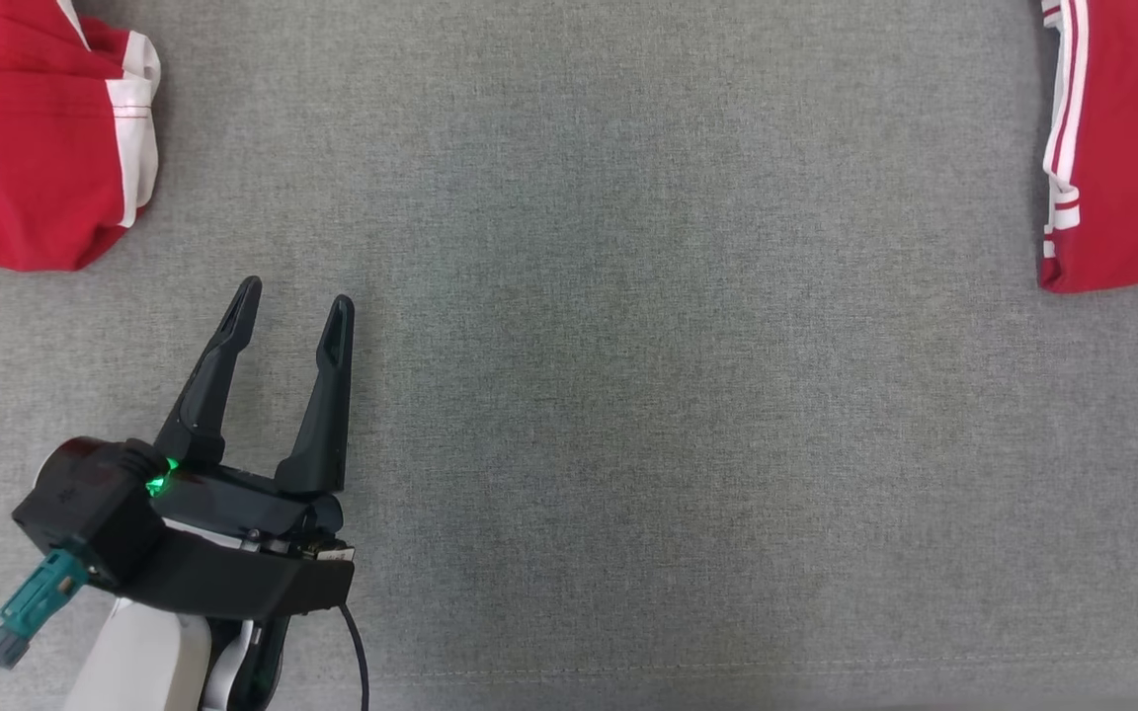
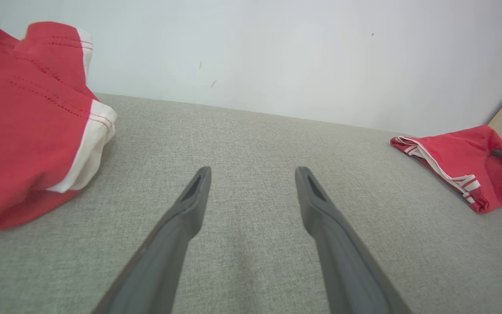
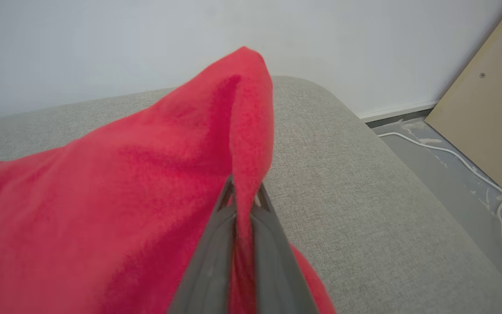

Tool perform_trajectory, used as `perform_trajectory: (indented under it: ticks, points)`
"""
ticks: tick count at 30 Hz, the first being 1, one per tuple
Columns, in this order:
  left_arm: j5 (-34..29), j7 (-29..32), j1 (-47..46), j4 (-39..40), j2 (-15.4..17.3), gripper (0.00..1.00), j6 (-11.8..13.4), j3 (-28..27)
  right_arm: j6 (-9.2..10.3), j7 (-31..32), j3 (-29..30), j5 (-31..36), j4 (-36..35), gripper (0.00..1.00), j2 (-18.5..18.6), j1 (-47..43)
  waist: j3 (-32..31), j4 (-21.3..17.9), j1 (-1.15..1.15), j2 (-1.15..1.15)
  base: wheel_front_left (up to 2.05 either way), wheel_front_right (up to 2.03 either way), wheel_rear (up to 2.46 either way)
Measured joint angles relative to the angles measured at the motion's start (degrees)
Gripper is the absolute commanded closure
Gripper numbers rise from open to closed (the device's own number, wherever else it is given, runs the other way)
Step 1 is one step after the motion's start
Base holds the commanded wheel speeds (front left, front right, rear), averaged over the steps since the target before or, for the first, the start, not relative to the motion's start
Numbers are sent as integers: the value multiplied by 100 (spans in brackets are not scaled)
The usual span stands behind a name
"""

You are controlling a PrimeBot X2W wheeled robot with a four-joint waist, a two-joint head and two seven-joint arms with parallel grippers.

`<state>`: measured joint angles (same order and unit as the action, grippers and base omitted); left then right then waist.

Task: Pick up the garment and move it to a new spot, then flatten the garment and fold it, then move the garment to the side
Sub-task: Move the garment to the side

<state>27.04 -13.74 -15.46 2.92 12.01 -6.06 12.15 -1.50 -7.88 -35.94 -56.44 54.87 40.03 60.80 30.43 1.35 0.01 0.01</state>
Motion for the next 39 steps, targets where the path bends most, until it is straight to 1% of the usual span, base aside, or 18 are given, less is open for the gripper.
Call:
perform_trajectory:
  ticks: [1, 7, 11, 13, 14, 20, 21, 22, 27, 32, 39]
  points:
    - [0, 0, 0, -15, 0, 0, 0, -2, 13, -14, -7, 2, 34, 0, -19, 2, -14, 7, 0, 0, 0, 0, 0]
    - [0, -24, 0, -118, -40, 0, -1, -5, 272, -187, -74, 192, 305, 0, -157, 80, -144, 16, -1, 0, 0, 0, 0]
    - [1, -25, -1, -234, -79, 0, -2, -4, 359, -318, -174, 338, 476, 0, -155, 81, -281, 2, -1, 0, 0, 0, 0]
    - [1, -30, -1, -290, -97, 0, -3, -4, 354, -375, -210, 367, 498, 0, -157, 81, -364, -9, -1, -1, 0, 0, 0]
    - [1, -47, -1, -321, -105, 0, -3, -4, 344, -398, -222, 387, 495, 0, -166, 81, -408, -14, -1, -1, 0, 0, 0]
    - [3, -55, 6, -547, -145, 0, -7, -33, 73, -535, -412, 606, 383, 0, -338, 75, -731, -59, -1, -1, 0, 0, 0]
    - [3, -55, 6, -547, -145, 0, -7, -33, 73, -535, -412, 606, 383, 0, -338, 75, -731, -59, -1, -1, 0, 0, 0]
    - [4, -55, 13, -580, -146, 0, -7, -46, 30, -552, -435, 626, 335, 0, -374, 68, -794, -69, -1, -1, 0, 0, 0]
    - [12, -56, 78, -766, -156, 0, -5, -154, -155, -635, -548, 695, -23, 0, -654, -194, -1136, -126, -2, -1, 0, 0, 0]
    - [30, -57, 253, -935, -224, 0, 7, -236, -188, -639, -623, 762, -366, 0, -880, -733, -1522, -192, -2, -1, 0, 0, 0]
    - [37, -57, 622, -1036, -274, 0, 52, -277, -201, -639, -521, 809, -1054, 0, -957, -1465, -2084, -283, -2, -2, 0, 0, 0]
